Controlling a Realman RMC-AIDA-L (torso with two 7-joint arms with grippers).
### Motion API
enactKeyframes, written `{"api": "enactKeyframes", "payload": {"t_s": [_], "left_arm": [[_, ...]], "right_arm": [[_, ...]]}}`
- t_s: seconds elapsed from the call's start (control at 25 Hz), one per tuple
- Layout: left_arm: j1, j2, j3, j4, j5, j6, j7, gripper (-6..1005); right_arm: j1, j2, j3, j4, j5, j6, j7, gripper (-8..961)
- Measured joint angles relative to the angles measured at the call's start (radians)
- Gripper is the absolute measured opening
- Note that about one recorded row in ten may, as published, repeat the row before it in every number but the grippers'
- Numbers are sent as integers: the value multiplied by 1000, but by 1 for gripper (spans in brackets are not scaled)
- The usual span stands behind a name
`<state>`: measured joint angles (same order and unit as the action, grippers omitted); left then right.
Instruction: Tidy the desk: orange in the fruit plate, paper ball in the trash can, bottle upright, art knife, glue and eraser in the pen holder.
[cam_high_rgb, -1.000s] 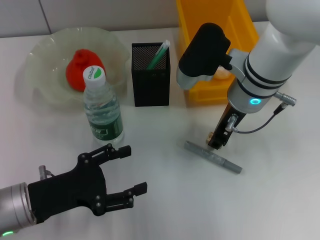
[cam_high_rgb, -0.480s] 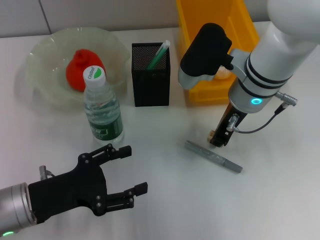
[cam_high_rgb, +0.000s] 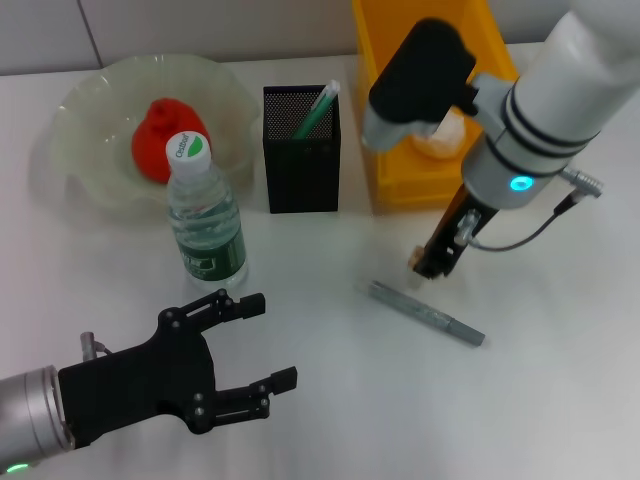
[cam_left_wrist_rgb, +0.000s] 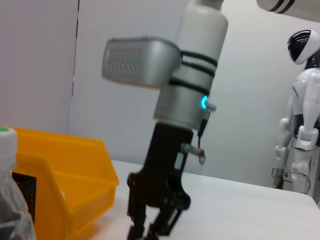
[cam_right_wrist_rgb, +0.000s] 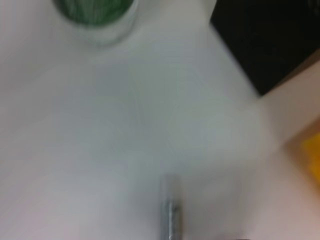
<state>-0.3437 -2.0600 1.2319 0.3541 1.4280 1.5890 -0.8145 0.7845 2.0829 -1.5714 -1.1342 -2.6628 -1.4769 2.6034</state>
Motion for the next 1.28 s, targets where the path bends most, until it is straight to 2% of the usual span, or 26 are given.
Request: {"api": "enactKeyframes", "payload": {"t_s": [0.24, 0.36, 0.56, 0.8, 0.96, 1.28], "left_arm": [[0, 0, 11, 1, 0, 3, -1, 847], [0, 0, 14, 4, 0, 3, -1, 847], [-4, 0, 17, 5, 0, 5, -5, 847], [-9, -1, 29, 8, 0, 8, -12, 847], [-9, -2, 38, 8, 0, 8, -12, 847], [-11, -5, 43, 3, 0, 8, -12, 847]], "right_arm": [[-37, -3, 122, -224, 0, -106, -2, 264], [-35, -3, 212, -377, 0, -165, 1, 271], [7, -3, 295, -457, 4, -167, 4, 283], [37, -4, 300, -403, 23, -75, -10, 298], [56, -3, 287, -285, 67, 39, -37, 307], [83, -1, 285, -139, 133, 147, -109, 326]]}}
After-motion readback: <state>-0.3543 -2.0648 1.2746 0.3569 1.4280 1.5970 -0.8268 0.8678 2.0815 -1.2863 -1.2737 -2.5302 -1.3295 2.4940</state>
